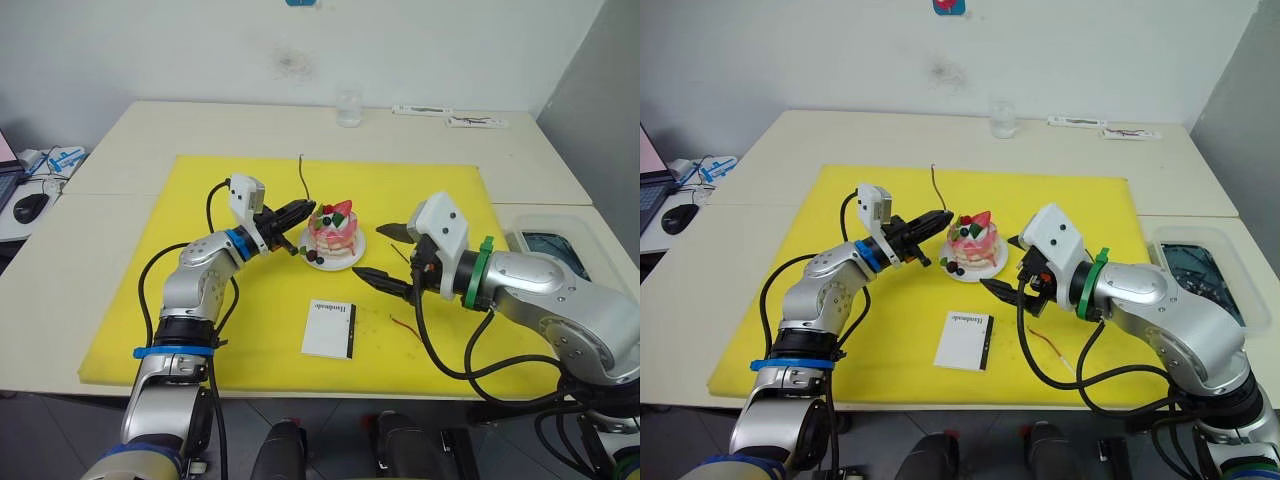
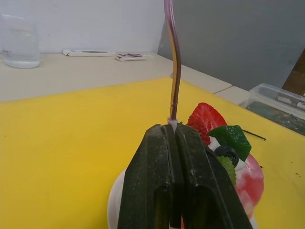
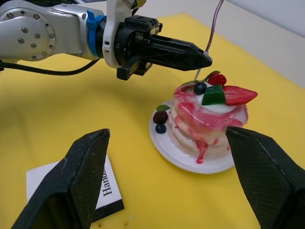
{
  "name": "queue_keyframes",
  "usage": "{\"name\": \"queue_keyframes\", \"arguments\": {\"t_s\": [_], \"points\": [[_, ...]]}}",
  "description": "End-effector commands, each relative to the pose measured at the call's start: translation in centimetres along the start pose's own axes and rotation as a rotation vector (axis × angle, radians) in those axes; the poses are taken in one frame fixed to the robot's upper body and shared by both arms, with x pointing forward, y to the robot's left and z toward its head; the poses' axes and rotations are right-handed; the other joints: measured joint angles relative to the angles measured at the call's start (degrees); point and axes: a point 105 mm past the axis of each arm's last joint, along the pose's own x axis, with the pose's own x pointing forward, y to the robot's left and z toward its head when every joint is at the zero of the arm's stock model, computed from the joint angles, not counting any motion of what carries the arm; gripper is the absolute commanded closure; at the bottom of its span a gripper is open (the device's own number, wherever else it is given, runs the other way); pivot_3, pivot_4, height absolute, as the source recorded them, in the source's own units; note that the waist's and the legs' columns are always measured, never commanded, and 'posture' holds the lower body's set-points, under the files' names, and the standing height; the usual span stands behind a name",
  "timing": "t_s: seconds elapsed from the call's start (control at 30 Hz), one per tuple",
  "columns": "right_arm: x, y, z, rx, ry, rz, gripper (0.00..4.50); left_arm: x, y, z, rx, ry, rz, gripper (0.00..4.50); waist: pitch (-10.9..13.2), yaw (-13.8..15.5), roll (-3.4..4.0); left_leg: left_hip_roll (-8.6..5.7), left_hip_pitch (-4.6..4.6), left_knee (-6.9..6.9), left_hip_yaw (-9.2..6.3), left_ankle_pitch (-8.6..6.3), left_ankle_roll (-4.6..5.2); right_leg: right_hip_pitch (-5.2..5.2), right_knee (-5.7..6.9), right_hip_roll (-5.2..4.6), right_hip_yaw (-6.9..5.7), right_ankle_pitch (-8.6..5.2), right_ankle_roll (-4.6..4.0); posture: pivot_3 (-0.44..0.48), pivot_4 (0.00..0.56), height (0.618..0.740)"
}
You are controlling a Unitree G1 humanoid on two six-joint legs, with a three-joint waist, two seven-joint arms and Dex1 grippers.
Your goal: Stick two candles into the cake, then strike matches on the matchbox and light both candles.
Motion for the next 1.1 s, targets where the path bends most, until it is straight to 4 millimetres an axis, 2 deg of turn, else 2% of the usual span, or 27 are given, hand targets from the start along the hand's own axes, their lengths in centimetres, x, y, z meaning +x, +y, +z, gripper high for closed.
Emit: {"name": "queue_keyframes", "arguments": {"t_s": [0.03, 0.13, 0.3, 0.43, 0.63, 0.73, 1.1], "points": [[-0.4, 0.2, 1.6, -0.049, -0.054, -0.002, 0.47, 0.4, -0.7, 0.1, 0.041, -0.011, -0.029, 4.5, 0.0, 0.0, 0.0, 0.0, 0.0, 0.0, 0.0, 0.0, 0.0, 0.0, 0.0, 0.0, 0.0, 0.0, 0.0, 0.0, 0.15, 0.74], [-0.4, 0.2, 1.6, -0.049, -0.053, -0.001, 0.47, 0.3, -1.1, -0.6, 0.037, -0.004, -0.035, 4.5, 0.0, 0.0, 0.0, 0.0, 0.01, -0.01, 0.0, 0.0, 0.0, 0.0, 0.0, 0.0, 0.0, 0.0, 0.0, 0.0, 0.15, 0.74], [-0.4, 0.3, 1.6, -0.047, -0.054, -0.001, 0.47, -0.4, -0.8, -2.7, 0.035, 0.023, 0.002, 4.5, -0.01, 0.01, 0.0, 0.0, 0.02, 0.0, 0.0, 0.0, 0.0, 0.02, 0.0, 0.0, 0.0, 0.0, 0.0, 0.0, 0.15, 0.74], [-0.4, 0.3, 1.7, -0.047, -0.055, 0.0, 0.47, -0.5, -0.7, -3.5, 0.028, 0.029, 0.016, 4.5, -0.01, 0.06, 0.01, 0.0, 0.04, 0.02, -0.02, 0.0, 0.0, 0.06, 0.0, 0.0, -0.01, 0.0, 0.0, 0.0, 0.15, 0.74], [-0.4, 0.4, 1.7, -0.048, -0.057, 0.009, 0.47, -0.1, -0.8, -2.2, 0.026, -0.009, 0.011, 4.5, -0.01, 0.05, 0.01, 0.0, 0.05, 0.03, -0.02, 0.0, 0.0, 0.07, 0.01, 0.0, -0.01, 0.0, 0.0, 0.0, 0.15, 0.74], [-0.4, 0.4, 1.7, -0.047, -0.057, 0.01, 0.47, -0.4, -0.2, -1.4, 0.022, -0.035, 0.049, 4.5, -0.01, 0.04, 0.01, 0.0, 0.05, 0.02, -0.02, 0.0, 0.0, 0.07, 0.01, 0.0, -0.01, 0.01, 0.01, 0.0, 0.15, 0.74], [-0.5, 0.3, 1.4, -0.039, -0.053, 0.008, 0.45, -2.5, 0.4, 1.9, 0.031, -0.101, 0.118, 1.02, -0.01, -0.02, 0.01, 0.0, 0.04, 0.0, -0.05, 0.0, 0.0, 0.05, 0.01, 0.0, -0.02, 0.01, 0.02, 0.0, 0.15, 0.74]]}}
